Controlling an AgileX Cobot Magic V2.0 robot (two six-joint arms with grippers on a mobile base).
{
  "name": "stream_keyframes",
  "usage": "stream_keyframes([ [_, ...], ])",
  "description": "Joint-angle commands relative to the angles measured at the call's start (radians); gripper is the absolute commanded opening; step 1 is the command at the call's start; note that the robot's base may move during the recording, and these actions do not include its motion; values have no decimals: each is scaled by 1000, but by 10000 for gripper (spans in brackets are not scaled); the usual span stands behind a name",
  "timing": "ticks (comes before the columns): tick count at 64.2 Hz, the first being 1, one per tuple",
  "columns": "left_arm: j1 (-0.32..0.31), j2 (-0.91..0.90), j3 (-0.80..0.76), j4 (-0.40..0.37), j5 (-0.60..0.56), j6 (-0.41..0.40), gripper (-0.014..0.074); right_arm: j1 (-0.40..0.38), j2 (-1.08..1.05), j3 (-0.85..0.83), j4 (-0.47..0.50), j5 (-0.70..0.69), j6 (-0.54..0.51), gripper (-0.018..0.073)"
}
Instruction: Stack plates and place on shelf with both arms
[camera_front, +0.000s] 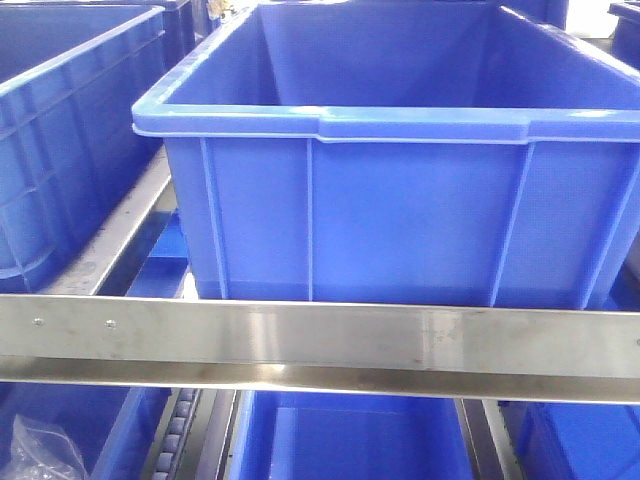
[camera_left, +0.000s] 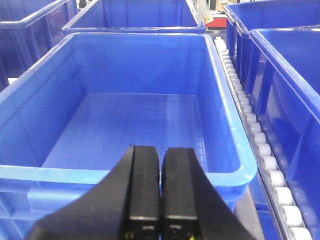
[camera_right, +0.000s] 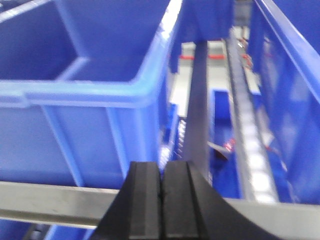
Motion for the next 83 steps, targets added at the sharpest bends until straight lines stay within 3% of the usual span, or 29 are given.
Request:
stream_keyframes([
  [1,2,7,-30,-6,-83,-9,85,-7,-28,1,-6,-59,-6,31],
  [25,2,7,-29,-6,-80,-9,85,-7,-26,1,-6,-55,-6,31],
  [38,2,7,-29,-6,-80,-9,85,-7,-26,1,-6,-144,-6,31],
  [83,2,7,-29,-6,-80,-9,85,-13,-26,1,-6,-134,-6,31],
])
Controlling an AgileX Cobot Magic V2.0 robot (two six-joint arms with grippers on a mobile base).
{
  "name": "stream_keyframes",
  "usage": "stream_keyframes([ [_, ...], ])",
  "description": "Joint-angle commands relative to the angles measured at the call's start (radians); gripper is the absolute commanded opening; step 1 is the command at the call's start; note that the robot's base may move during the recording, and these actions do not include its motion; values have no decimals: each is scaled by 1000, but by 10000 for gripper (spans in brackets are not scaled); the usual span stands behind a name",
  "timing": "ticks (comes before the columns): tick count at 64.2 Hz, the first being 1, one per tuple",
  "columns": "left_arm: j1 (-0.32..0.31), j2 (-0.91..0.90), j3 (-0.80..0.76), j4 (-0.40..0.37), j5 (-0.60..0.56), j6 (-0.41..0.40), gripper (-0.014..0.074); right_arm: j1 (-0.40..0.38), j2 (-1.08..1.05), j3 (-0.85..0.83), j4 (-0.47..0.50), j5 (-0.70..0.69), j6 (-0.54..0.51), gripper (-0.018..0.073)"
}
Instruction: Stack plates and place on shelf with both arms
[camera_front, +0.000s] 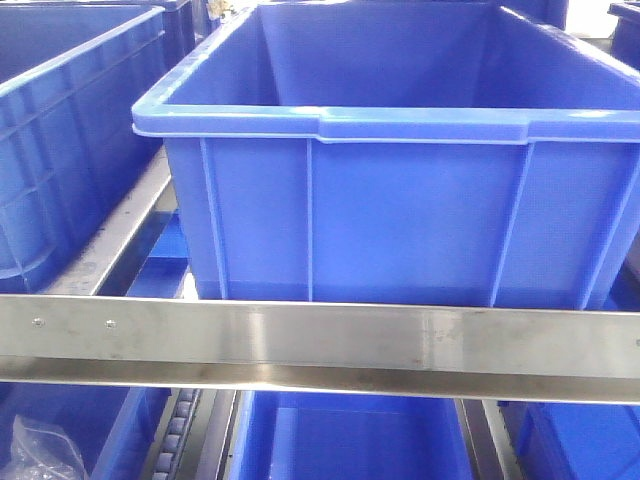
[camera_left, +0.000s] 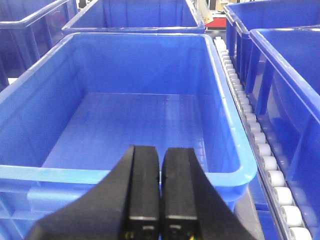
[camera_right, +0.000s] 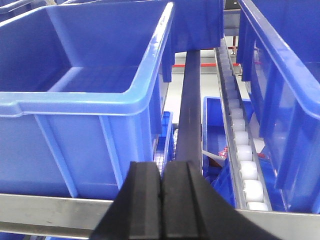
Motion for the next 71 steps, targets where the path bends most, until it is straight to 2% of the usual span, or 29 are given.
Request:
stream_keyframes([
  [1,2,7,-29,-6,-80,-9,85,-5,-20,1,-6,-95,-6,31],
  [13,2,-4,-11,-6,-84,-9,85,-5,-19,1,-6,-96,-6,31],
  [19,4,-28,52,-6,-93,-9,85,-5,-19,1,-6,-96,-6,31],
  [24,4,-92,137,7,-116,-7,85,-5,-19,1,-6,-96,-6,31],
  [30,9,-215,224,69,-145,-7,85,-5,-19,1,-6,-96,-6,31],
  [40,44,-348,303,69,-155,-7,85,-5,-19,1,-6,-96,-6,31],
  [43,45,-370,299,69,-89,-7,85,-5,-19,1,-6,-96,-6,31],
  [54,34,-430,301,69,15,-7,85,-5,-19,1,-6,-96,-6,31],
  [71,15,-520,301,69,57,-7,85,-5,-19,1,-6,-96,-6,31],
])
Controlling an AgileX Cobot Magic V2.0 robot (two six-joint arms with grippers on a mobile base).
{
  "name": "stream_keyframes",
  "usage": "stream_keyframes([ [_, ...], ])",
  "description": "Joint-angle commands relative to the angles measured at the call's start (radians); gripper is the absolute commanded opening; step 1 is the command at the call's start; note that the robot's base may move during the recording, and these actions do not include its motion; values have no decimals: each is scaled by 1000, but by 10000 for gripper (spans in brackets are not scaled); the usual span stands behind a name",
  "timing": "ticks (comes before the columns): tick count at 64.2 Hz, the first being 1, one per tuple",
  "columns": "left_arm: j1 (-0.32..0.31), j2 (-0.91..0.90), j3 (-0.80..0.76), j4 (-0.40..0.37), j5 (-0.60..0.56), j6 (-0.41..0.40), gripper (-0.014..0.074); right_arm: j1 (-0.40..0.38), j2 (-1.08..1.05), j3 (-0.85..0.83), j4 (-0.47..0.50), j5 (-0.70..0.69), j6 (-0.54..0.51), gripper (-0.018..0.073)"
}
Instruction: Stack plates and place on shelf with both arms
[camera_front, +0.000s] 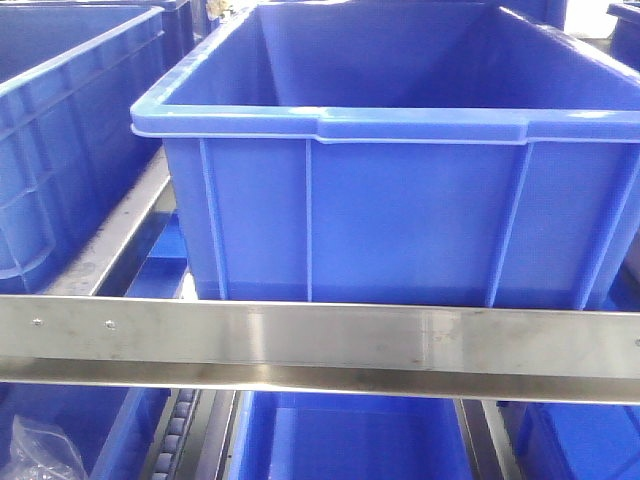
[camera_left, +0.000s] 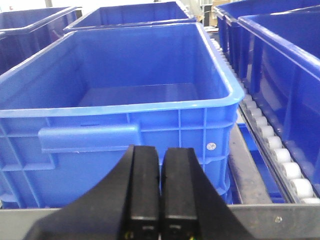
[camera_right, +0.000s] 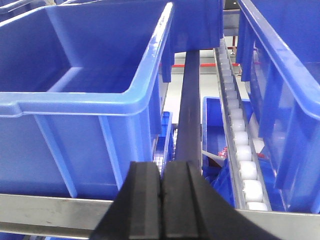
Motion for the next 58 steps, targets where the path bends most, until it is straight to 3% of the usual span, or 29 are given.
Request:
stream_keyframes([
  [1,-6,-24,3,0,-69,-7,85,-5,-19,1,-6,-96,-6,31],
  [58,-6,-24,3,0,-43,-7,85,-5,-19,1,-6,-96,-6,31],
])
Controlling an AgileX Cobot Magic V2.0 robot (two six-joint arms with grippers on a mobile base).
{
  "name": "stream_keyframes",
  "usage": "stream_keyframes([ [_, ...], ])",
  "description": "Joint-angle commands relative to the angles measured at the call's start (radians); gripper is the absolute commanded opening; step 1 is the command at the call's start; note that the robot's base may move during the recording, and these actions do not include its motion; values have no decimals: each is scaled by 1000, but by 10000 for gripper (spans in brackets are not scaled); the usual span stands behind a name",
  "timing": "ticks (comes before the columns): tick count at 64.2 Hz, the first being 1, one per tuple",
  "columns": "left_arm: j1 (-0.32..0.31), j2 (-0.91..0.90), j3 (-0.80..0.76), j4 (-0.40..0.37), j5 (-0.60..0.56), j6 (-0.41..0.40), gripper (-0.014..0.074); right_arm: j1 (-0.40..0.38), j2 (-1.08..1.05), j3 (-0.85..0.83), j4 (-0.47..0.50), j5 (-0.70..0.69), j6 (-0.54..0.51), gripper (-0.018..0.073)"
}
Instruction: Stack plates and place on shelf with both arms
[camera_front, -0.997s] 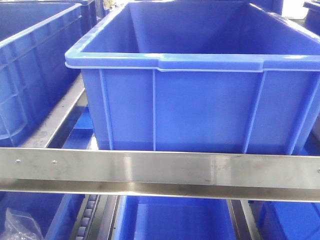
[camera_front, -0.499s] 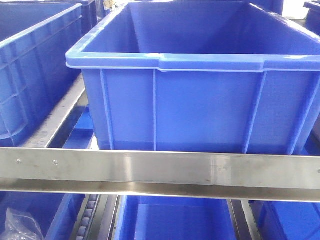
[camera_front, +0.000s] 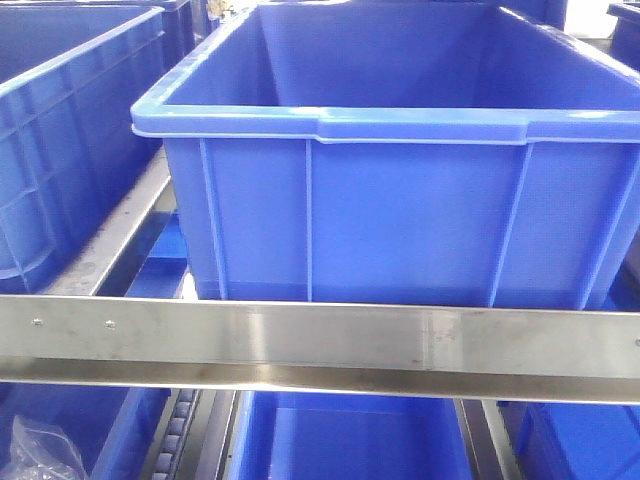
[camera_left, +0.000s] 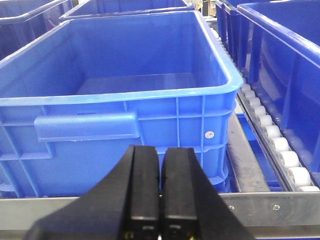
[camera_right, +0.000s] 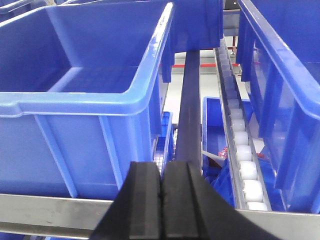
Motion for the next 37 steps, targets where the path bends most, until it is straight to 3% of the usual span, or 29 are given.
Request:
stream_keyframes([
  [1,-5,-24,3,0,-72,-7,85,-5,-19,1,-6,-96,-6,31],
  [37,-5,-24,3,0,-72,-7,85,-5,-19,1,-6,-96,-6,31],
])
